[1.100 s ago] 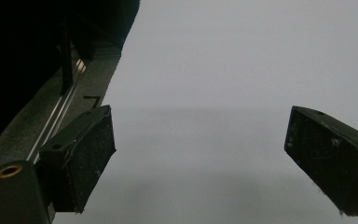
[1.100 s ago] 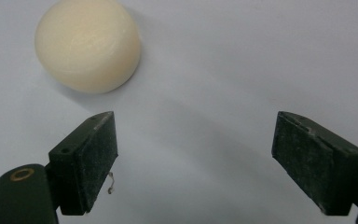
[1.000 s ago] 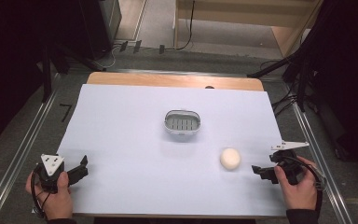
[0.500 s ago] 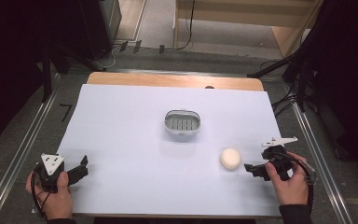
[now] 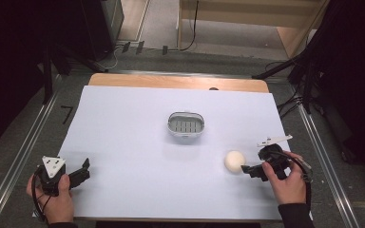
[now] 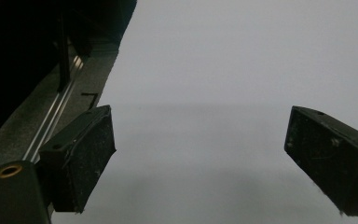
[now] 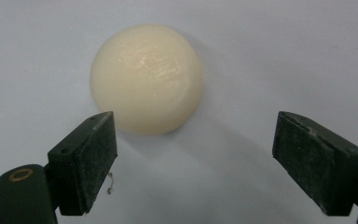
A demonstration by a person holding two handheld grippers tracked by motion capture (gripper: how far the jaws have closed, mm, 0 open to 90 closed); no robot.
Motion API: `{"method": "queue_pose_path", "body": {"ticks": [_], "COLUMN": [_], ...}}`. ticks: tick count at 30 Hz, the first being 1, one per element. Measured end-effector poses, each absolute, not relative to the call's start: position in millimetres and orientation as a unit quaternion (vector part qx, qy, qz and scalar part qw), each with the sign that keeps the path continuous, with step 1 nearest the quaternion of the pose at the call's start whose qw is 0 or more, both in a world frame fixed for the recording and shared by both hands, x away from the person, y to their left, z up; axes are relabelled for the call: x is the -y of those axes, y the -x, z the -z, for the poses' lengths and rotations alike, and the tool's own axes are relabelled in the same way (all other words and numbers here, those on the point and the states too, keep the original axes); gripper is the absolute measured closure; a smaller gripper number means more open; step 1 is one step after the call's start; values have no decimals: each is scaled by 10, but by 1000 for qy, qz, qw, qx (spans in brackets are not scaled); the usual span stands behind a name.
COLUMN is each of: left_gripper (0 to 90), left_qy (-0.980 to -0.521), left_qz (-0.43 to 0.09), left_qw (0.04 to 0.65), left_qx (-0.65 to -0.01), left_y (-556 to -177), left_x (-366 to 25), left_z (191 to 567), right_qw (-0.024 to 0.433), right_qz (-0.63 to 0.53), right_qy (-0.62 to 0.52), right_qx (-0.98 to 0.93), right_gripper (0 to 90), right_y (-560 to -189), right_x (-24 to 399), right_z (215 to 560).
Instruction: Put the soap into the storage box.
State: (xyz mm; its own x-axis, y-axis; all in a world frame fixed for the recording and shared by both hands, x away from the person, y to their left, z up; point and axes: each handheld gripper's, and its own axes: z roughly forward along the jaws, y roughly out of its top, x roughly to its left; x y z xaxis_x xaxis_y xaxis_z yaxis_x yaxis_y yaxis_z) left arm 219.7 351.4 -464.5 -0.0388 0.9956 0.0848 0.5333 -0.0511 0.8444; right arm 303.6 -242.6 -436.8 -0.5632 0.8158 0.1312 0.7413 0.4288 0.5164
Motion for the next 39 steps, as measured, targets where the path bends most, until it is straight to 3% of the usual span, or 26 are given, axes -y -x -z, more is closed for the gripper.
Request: {"method": "queue_pose_path", "body": {"ticks": [26,39], "left_gripper": [91,91], "left_qy": [-623,-622], "left_qz": [-376,-378], "left_qw": [311,308], "left_qx": [-612,-612], "left_y": [-2201,-2195], "left_x": [-3506,-3505], "left_z": [4650,4647], "right_qw": [38,50], "right_qz": [-256,-225], "right_qy": [-446,-444], "right_qx": [-857,-866], "right_gripper": [154,229], "right_y": [-3201,-3238], "right_x": [2037,1916], "right_z": [4488,4590]}}
